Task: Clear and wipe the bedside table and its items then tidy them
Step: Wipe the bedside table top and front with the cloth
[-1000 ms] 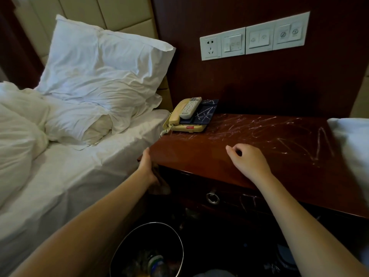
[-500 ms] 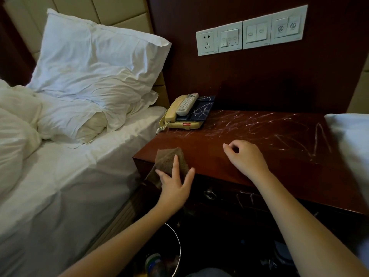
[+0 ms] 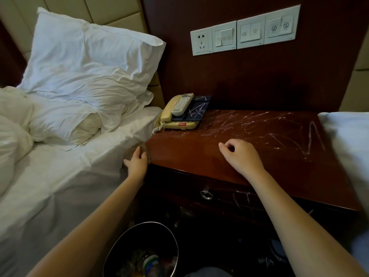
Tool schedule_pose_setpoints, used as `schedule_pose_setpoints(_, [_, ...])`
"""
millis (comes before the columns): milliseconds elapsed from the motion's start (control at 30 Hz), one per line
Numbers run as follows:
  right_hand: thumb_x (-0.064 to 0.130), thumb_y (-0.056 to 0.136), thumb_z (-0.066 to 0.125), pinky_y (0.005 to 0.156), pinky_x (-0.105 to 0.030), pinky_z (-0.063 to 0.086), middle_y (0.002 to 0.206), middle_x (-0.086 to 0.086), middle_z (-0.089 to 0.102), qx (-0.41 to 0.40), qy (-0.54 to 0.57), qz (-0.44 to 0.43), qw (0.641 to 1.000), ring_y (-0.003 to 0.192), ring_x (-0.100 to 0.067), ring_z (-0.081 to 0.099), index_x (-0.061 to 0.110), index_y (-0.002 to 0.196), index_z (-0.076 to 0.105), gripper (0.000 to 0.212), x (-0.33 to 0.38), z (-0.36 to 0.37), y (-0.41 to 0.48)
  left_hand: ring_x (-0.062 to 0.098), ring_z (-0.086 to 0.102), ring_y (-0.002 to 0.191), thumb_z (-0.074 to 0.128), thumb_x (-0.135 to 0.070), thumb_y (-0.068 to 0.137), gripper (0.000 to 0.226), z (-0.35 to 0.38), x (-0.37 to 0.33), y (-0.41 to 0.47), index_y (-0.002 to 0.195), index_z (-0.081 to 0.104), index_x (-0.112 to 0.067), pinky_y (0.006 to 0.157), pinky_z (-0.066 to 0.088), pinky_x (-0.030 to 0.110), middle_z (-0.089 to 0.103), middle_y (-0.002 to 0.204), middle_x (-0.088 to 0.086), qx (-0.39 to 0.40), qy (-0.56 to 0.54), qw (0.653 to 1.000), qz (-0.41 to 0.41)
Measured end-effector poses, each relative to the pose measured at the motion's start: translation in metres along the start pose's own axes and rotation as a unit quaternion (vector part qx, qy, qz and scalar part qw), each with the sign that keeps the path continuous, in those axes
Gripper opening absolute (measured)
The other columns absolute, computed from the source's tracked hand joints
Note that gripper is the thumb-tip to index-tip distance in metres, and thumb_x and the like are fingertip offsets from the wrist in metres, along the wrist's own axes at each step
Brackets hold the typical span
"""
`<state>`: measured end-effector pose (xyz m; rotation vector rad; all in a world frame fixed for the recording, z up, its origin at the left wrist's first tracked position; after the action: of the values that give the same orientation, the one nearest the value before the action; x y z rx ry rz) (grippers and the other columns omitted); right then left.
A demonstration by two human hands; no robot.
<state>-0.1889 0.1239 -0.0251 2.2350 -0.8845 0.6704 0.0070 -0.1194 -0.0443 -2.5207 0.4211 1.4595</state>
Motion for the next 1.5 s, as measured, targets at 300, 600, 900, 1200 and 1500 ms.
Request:
schedule_pose_setpoints(300, [0.046,0.093,0.047,0.066,-0.031,0.044,0.091,0.004,0.06,0.008,-0.016,0.0,1.0,0.085,-0.014,0.055,0.019,0.077,0.059,0.034,0.0,0.0,-0.002,0.038,-0.01,0.143,0.041,-0.032,0.098,0.071,0.105,-0.015,-0.13,0.147,-0.01,-0.036,0.114,0.021,0.052,-0.037,0.148,0.009,0.105,-0.098,0.989,0.023])
schedule_pose_setpoints(600, [0.047,0.093,0.046,0.055,-0.027,0.039,0.077,0.006,0.059,0.012,0.003,0.011,1.0,0.068,-0.011,0.054,0.019,0.078,0.059,0.034,0.0,-0.003,-0.005,0.042,-0.007,0.142,0.039,-0.027,0.098,0.069,0.074,-0.015,-0.081,0.15,-0.006,-0.029,0.113,0.012,0.05,-0.029,0.152,0.015,0.022,-0.066,0.997,-0.038])
schedule_pose_setpoints(900, [0.046,0.094,0.047,0.051,-0.022,0.034,0.068,0.007,0.055,0.001,0.025,0.021,0.999,0.056,-0.007,0.048,0.019,0.078,0.059,0.033,-0.001,-0.004,-0.005,0.04,0.008,0.142,0.041,-0.03,0.097,0.068,0.002,0.011,0.012,0.151,0.001,-0.021,0.115,0.015,0.051,-0.008,0.156,0.017,-0.017,-0.006,0.999,-0.037])
schedule_pose_setpoints(1200, [0.047,0.093,0.046,0.062,-0.03,0.048,0.082,0.007,0.06,0.0,-0.002,0.007,1.0,0.075,-0.009,0.056,0.02,0.079,0.06,0.033,0.003,-0.003,-0.005,0.045,-0.013,0.14,0.041,-0.019,0.098,0.066,0.073,-0.015,-0.082,0.15,0.001,-0.015,0.114,0.003,0.044,-0.029,0.149,0.024,0.005,-0.003,0.999,0.044])
schedule_pose_setpoints(1500, [0.046,0.094,0.047,0.056,-0.025,0.037,0.076,0.007,0.059,0.001,0.002,-0.001,1.0,0.068,-0.008,0.054,0.022,0.079,0.061,0.031,0.001,-0.003,-0.005,0.036,-0.027,0.138,0.036,-0.03,0.099,0.067,0.107,-0.015,-0.11,0.15,-0.007,-0.023,0.115,0.002,0.048,-0.043,0.144,0.011,0.076,-0.018,0.995,0.063])
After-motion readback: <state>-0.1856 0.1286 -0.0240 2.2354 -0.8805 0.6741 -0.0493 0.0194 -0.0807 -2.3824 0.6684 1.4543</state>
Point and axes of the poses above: each hand's wrist, its own y-axis towards the middle knuckle, its own z-axis out of the palm, x = y × z, the point moved 6 cm from there along y, towards the middle knuckle
